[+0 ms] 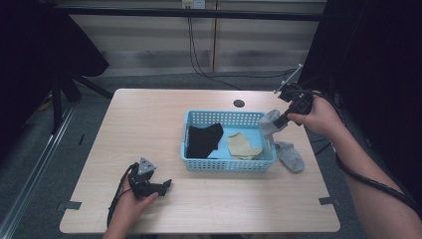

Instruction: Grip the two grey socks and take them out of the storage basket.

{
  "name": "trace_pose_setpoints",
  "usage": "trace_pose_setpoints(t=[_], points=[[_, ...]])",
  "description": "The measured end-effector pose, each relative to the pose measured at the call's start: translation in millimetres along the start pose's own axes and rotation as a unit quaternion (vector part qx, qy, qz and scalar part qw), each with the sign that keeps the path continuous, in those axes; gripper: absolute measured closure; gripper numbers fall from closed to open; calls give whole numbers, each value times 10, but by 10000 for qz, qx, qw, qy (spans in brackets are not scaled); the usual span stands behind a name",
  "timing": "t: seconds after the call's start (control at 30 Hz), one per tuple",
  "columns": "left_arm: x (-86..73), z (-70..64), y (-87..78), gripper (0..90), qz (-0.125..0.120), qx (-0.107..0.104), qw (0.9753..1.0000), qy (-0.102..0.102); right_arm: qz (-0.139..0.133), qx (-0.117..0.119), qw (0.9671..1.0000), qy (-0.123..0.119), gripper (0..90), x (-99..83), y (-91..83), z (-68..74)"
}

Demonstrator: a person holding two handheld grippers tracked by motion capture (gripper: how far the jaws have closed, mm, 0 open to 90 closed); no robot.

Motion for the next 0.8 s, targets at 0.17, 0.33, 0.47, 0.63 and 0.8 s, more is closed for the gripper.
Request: trace_pose_setpoints(t=[0.17,0.33,0.47,0.63,0.8], points=[[1,-2,1,143,-4,-4,10000,-6,-29,-17,10000,68,840,-91,-33,-67],[0,-2,1,143,-3,-3,10000,-3,-42,-40,9998,164,839,-188,-35,-140],[0,-1,0,143,-1,0,10000,-2,-58,-59,9997,248,839,-267,-29,-198],[2,0,2,143,-14,6,10000,-2,-45,-60,9995,319,836,-363,-11,-260],[1,0,2,143,-14,7,10000,-3,-62,-66,9992,398,834,-456,9,-316]])
Point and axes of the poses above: each handheld gripper's, and its own axes: y roughly forward along the jaws, x roughly out of its top, z roughly to its left, the point moved 9 cm from there along y, roughly forward along the jaws, and after that the axes turned 2 degrees about -y, right-handed, at the moved point
